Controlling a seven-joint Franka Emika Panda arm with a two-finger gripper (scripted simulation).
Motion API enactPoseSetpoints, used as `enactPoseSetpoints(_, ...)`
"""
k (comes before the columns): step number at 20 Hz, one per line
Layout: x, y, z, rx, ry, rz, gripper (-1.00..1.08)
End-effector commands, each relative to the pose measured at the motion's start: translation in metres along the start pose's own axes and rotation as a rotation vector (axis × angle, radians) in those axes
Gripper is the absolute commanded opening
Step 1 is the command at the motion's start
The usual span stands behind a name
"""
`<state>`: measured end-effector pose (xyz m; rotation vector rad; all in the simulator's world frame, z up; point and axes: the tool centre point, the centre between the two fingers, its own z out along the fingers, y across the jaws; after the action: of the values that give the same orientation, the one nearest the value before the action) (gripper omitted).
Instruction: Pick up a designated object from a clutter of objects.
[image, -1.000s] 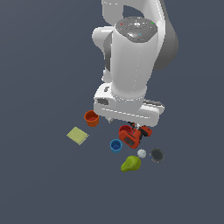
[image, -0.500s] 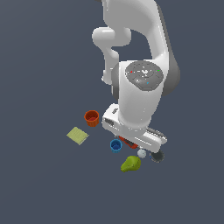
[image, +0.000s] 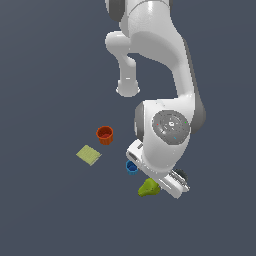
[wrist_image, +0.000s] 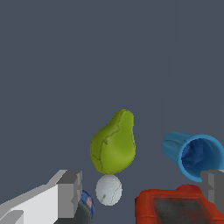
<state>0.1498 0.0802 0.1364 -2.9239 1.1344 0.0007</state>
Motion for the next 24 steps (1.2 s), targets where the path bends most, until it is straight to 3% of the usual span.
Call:
enactPoseSetpoints(1, 0.001, -0.006, 0.014, -0.001, 0.001, 0.050, 1.00)
enactPoseSetpoints(11, 0.002, -0.019, 0.048, -0.004, 0.003, 0.160, 1.00)
enactPoseSetpoints(24, 0.001, -0.019, 0.078, -0.005, 0.002, 0.168, 1.00)
